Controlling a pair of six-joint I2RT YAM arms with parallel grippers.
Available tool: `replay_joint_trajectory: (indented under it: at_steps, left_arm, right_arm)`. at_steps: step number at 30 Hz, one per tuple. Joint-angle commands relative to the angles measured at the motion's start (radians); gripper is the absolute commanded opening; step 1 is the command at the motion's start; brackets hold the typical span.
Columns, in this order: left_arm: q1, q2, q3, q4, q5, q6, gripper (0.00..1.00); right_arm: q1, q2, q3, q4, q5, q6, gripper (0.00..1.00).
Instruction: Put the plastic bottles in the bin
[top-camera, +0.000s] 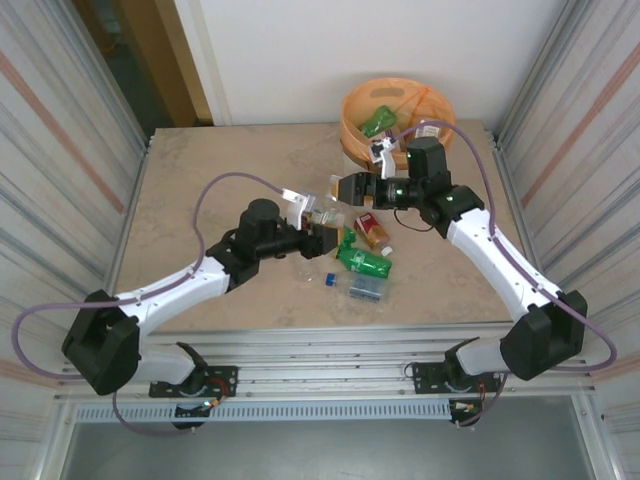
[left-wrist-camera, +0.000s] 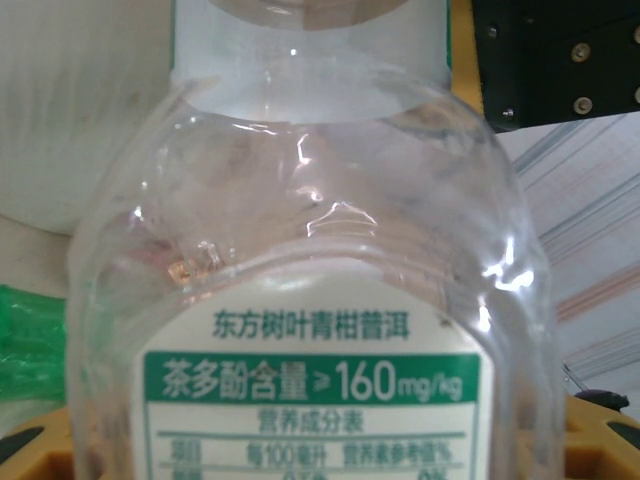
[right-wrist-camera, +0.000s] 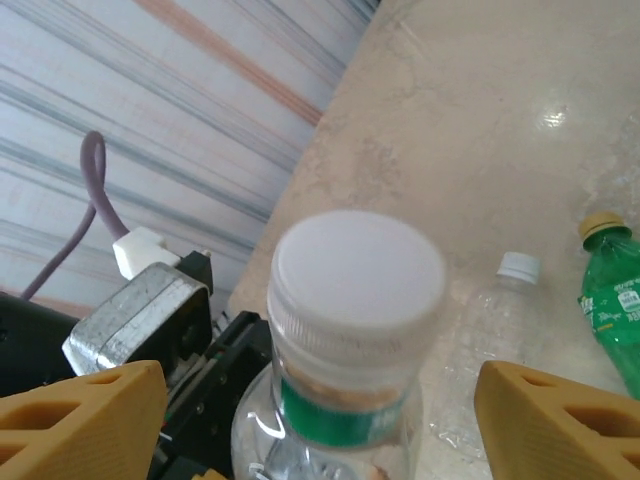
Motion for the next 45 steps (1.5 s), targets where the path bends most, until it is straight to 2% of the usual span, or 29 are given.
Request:
replay_joint_trajectory:
  at_steps: [1, 3, 10, 14, 15, 16, 18, 19, 21, 28, 34, 45]
  left_arm:
    - [-0.010, 0.006, 0.042, 0.068, 0.061, 0.022, 0.43]
    - [-0.016, 0.007, 0.049, 0.064, 0.065, 0.027, 0.43]
    - [-0.020, 0.011, 0.056, 0.071, 0.069, 0.028, 0.43]
    - [-0.021, 0.013, 0.059, 0.074, 0.067, 0.026, 0.44]
    - [-0.020, 0.013, 0.061, 0.076, 0.064, 0.024, 0.47]
    - [-0.020, 0.011, 0.061, 0.076, 0.061, 0.023, 0.54]
    - [-0.021, 0.008, 0.060, 0.075, 0.059, 0.020, 0.76]
    - [-0.021, 0.003, 0.059, 0.075, 0.058, 0.020, 0.86]
    - [-0.020, -0.009, 0.058, 0.073, 0.055, 0.020, 0.98]
    - [-0.022, -0.090, 0.024, 0.083, 0.015, 0.043, 0.99]
    - [-0.024, -0.178, -0.023, 0.082, -0.079, 0.077, 0.99]
    - [-0.023, -0.245, -0.071, 0.035, -0.213, 0.077, 0.99]
  right_arm:
    - [0.010, 0.023, 0.035, 0.006, -0.001, -0.007, 0.72]
    - [0.012, 0.029, 0.038, 0.010, -0.001, -0.002, 0.65]
    - [0.021, 0.036, 0.041, 0.000, 0.010, -0.002, 0.51]
    - [0.023, 0.036, 0.043, -0.008, 0.008, -0.003, 0.33]
    - [0.022, 0.035, 0.043, -0.011, 0.009, -0.003, 0.27]
    - [0.022, 0.034, 0.045, -0.015, 0.016, -0.005, 0.22]
    - [0.019, 0.028, 0.052, -0.030, 0.036, -0.015, 0.18]
    - [0.017, 0.022, 0.057, -0.036, 0.047, -0.019, 0.16]
    - [0.007, 0.013, 0.067, -0.037, 0.055, -0.018, 0.15]
    - [-0.063, -0.010, 0.156, -0.039, 0.061, -0.021, 0.13]
    - [-0.126, -0.003, 0.276, -0.019, 0.091, -0.023, 0.13]
    - [-0.276, 0.161, 0.533, 0.081, 0.160, 0.036, 0.12]
